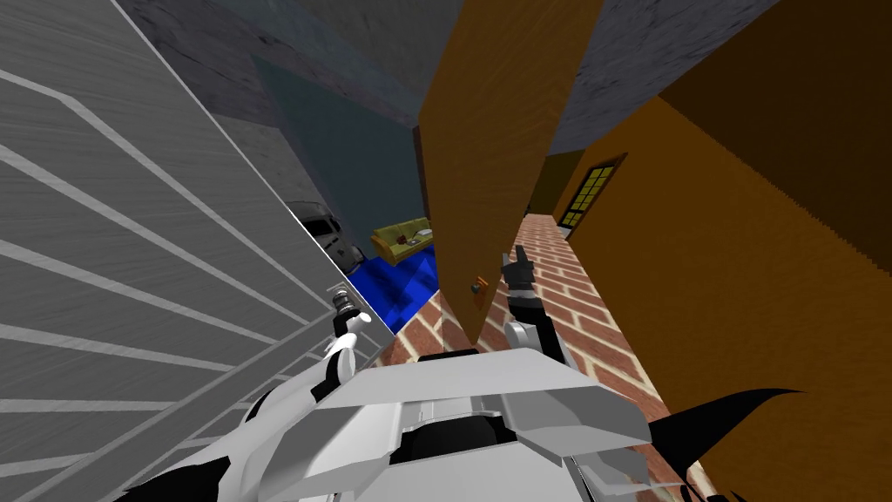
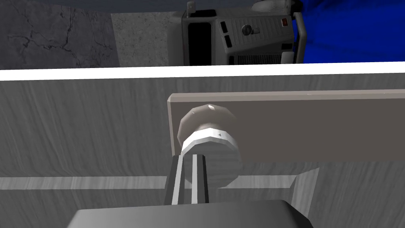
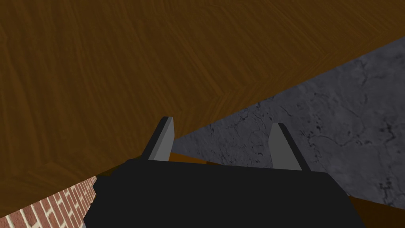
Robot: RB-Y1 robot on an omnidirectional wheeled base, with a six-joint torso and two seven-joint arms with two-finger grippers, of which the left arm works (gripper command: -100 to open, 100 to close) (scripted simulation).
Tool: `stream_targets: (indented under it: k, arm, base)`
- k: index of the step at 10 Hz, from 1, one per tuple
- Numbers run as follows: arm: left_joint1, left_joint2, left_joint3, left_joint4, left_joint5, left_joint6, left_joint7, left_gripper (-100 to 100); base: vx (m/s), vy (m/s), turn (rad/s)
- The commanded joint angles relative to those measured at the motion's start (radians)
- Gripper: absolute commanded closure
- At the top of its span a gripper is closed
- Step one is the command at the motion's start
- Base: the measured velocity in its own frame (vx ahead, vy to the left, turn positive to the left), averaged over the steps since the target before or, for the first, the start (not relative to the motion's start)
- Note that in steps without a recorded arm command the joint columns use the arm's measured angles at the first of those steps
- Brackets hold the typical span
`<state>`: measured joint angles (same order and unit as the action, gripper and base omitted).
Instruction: Pull the door open
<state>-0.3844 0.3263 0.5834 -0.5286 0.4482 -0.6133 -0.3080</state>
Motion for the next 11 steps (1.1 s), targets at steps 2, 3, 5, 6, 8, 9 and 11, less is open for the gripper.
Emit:
stream_targets:
  k: [2, 3, 5, 6, 8, 9, 11]
  arm:
    - [-0.008, 0.005, 0.006, -0.003, 0.003, 0.028, -0.008, -100]
    - [-0.011, 0.007, 0.007, -0.003, 0.004, 0.033, -0.009, -100]
    - [-0.021, 0.014, 0.012, 0.0, 0.006, 0.054, -0.015, -100]
    - [-0.024, 0.017, 0.013, 0.001, 0.007, 0.061, -0.017, -100]
    - [-0.023, 0.019, 0.016, 0.01, 0.008, 0.048, -0.015, -100]
    - [-0.022, 0.02, 0.018, 0.011, 0.009, 0.046, -0.015, -100]
    - [-0.019, 0.022, 0.024, 0.012, 0.012, 0.041, -0.016, -100]
  base:
    - [-0.133, -0.153, 0.082]
    - [-0.152, -0.156, 0.052]
    - [-0.135, -0.172, 0.063]
    - [-0.095, -0.176, 0.047]
    - [0.021, 0.004, -0.009]
    - [0.132, 0.179, -0.075]
    - [0.138, 0.163, -0.052]
